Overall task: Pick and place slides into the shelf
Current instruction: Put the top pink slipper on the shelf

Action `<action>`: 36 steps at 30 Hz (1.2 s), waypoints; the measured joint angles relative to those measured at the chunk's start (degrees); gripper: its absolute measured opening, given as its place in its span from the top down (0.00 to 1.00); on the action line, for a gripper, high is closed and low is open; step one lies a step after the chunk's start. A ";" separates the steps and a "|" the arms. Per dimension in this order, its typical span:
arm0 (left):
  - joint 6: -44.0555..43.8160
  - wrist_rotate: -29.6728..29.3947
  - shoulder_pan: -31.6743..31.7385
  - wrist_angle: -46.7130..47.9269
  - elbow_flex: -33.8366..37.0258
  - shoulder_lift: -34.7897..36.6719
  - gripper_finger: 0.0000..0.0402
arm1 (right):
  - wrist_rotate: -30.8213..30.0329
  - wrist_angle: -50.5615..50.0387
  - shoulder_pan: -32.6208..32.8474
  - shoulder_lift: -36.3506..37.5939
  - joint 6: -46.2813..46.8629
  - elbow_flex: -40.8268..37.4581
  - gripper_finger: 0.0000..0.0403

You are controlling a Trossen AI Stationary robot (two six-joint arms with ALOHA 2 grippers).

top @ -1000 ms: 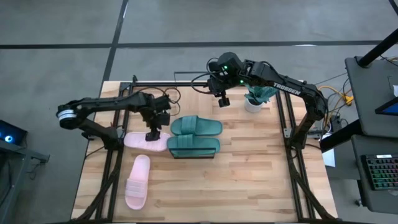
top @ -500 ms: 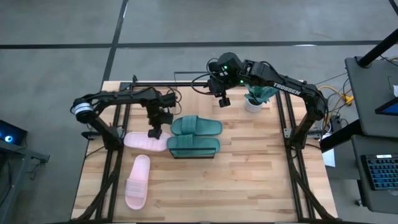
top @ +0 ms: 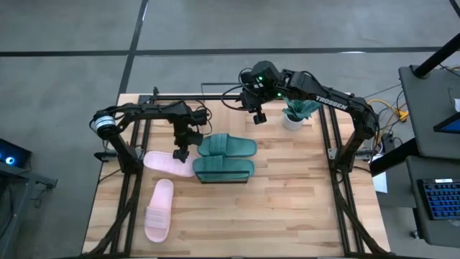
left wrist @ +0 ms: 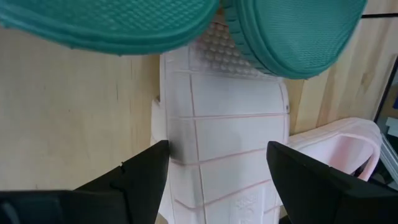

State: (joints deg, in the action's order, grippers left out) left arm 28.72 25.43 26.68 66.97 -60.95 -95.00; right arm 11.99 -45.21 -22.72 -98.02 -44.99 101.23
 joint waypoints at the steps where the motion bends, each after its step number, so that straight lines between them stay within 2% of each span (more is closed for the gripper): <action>1: -0.75 -0.03 0.00 0.02 0.00 0.28 0.36 | 0.00 0.00 0.00 0.00 0.00 -0.01 0.73; 10: -8.95 -4.06 0.73 6.24 0.30 2.38 0.36 | 0.00 0.04 0.00 0.02 0.04 -0.29 0.73; 16: -10.09 -5.25 3.20 7.96 2.69 2.34 0.36 | 0.00 -0.06 0.00 0.02 0.13 -0.94 0.73; 20: -11.02 -5.10 6.35 10.23 3.94 2.34 0.36 | 0.00 -0.91 0.00 0.02 0.02 -0.98 0.73; 24: -11.88 -2.34 8.63 10.59 5.73 2.34 0.36 | 0.00 -1.33 0.00 0.02 0.01 -0.98 0.73; 29: -11.92 -1.72 8.96 11.89 8.55 2.30 0.36 | 0.00 -1.33 0.00 0.02 -0.09 -0.98 0.73; 36: -11.37 -0.81 9.05 12.10 8.98 2.30 0.36 | 0.00 -1.38 -0.07 0.02 -0.52 -0.98 0.73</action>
State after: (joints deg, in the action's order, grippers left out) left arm 17.35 24.62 35.73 79.07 -51.96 -92.71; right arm 11.99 -46.59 -22.79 -98.00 -45.52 100.25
